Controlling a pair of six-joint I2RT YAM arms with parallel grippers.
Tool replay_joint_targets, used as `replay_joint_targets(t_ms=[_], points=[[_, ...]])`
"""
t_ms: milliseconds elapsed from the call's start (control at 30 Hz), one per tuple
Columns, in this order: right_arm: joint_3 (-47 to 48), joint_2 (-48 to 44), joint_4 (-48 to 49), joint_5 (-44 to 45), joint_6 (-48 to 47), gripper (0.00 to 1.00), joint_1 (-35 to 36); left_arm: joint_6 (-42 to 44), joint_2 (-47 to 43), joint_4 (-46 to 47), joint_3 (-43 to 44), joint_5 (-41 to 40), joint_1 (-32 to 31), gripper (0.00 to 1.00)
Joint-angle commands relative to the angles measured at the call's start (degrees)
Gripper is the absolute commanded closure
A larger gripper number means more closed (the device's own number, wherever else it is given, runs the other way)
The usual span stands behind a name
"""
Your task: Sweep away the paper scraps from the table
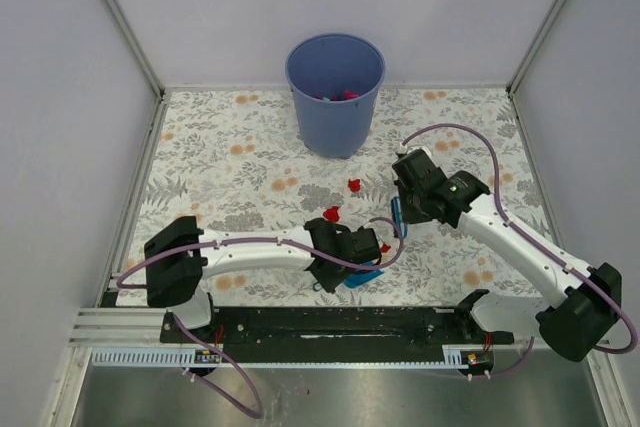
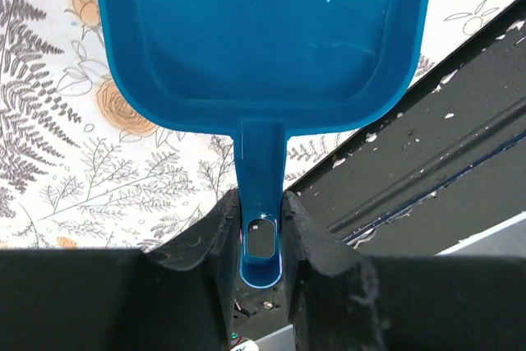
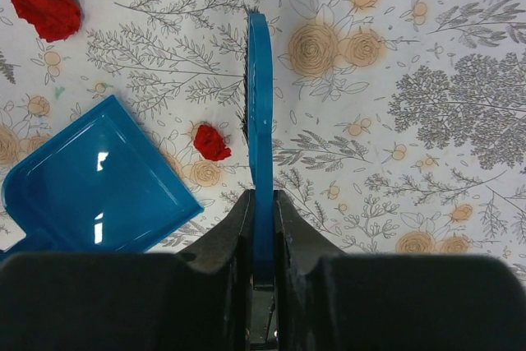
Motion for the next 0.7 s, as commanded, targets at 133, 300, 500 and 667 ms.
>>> replay_joint_targets(t_ms=[133,300,500,667], points=[[-1.92,1.56,4.06,-3.57,-0.43,1.00,-0.16,3.67,2.07,2.47,3.48,2.32,-0.34,1.00],[-2.80,2.00,4.06,-7.18,1.33,1.00,-0.08,4.37,3.30,2.73,4.09,2.67,-0.25,1.00],[-4.56,1.12,3.97,-10.69,3.53,1.00,-0.16,4.81,4.53,3.26,4.36,3.19,-0.25,1.00],[-4.82,0.95,3.79,-12.63,4.32,1.00,-0.16,4.99,5.41,3.70,4.71,3.55,-0.16,1.00]])
